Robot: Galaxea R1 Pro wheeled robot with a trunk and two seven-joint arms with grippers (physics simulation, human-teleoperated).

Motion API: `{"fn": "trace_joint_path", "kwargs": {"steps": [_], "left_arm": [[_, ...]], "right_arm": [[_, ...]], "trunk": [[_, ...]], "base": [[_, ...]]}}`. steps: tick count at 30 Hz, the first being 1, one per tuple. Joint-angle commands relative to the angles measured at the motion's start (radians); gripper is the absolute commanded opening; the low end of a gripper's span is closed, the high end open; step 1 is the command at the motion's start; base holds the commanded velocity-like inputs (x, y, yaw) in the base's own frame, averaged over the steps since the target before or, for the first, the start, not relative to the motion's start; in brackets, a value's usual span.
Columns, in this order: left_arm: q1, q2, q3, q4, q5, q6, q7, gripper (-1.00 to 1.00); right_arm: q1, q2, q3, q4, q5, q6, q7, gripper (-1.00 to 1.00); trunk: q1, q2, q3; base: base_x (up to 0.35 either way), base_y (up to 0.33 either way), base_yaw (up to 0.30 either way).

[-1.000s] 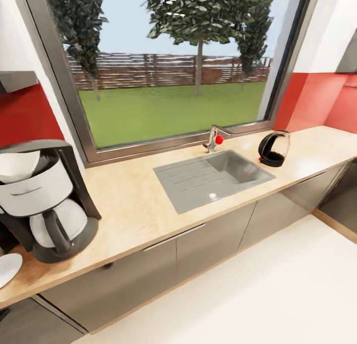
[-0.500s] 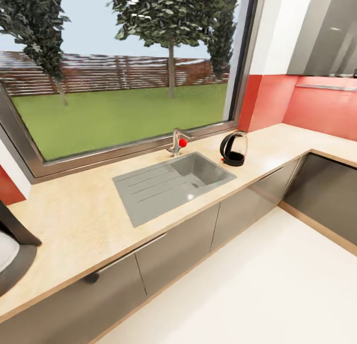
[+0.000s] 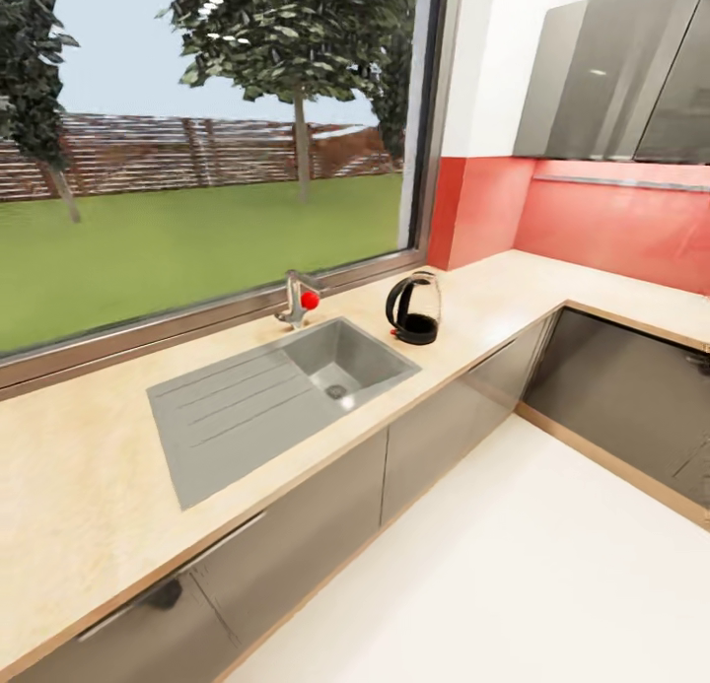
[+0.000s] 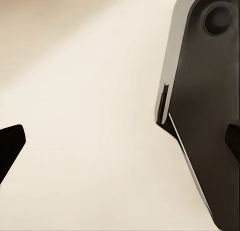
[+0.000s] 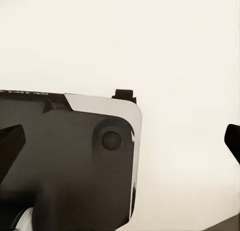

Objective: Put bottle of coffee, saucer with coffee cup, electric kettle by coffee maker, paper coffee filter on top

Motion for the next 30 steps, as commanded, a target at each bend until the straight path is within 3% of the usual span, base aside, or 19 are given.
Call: {"fn": "trace_joint_path", "kwargs": {"steps": [1,5,21,30], "left_arm": [[0.001,-0.003,0.001,-0.002,0.010,-0.001,0.000,1.00],[0.001,-0.014,0.000,-0.002,0.010,-0.001,0.000,1.00],[0.001,-0.016,0.000,-0.002,0.010,0.000,0.001,1.00],[0.001,-0.016,0.000,-0.002,0.010,-0.001,0.001,1.00]], "right_arm": [[0.000,0.000,-0.009,0.000,0.008,-0.001,0.004,1.00],[-0.001,0.000,-0.008,0.000,0.008,-0.001,0.004,1.00],[-0.001,0.001,-0.008,0.000,0.008,-0.001,0.003,1.00],[-0.001,0.000,-0.007,-0.001,0.010,-0.003,0.002,1.00]], "trunk": [[0.001,-0.002,0.000],[0.001,-0.002,0.005],[0.001,-0.002,0.029],[0.001,-0.002,0.034]], "base": [[0.263,-0.230,-0.183],[0.233,-0.252,-0.178],[0.182,-0.280,-0.139],[0.188,-0.282,-0.034]]}}
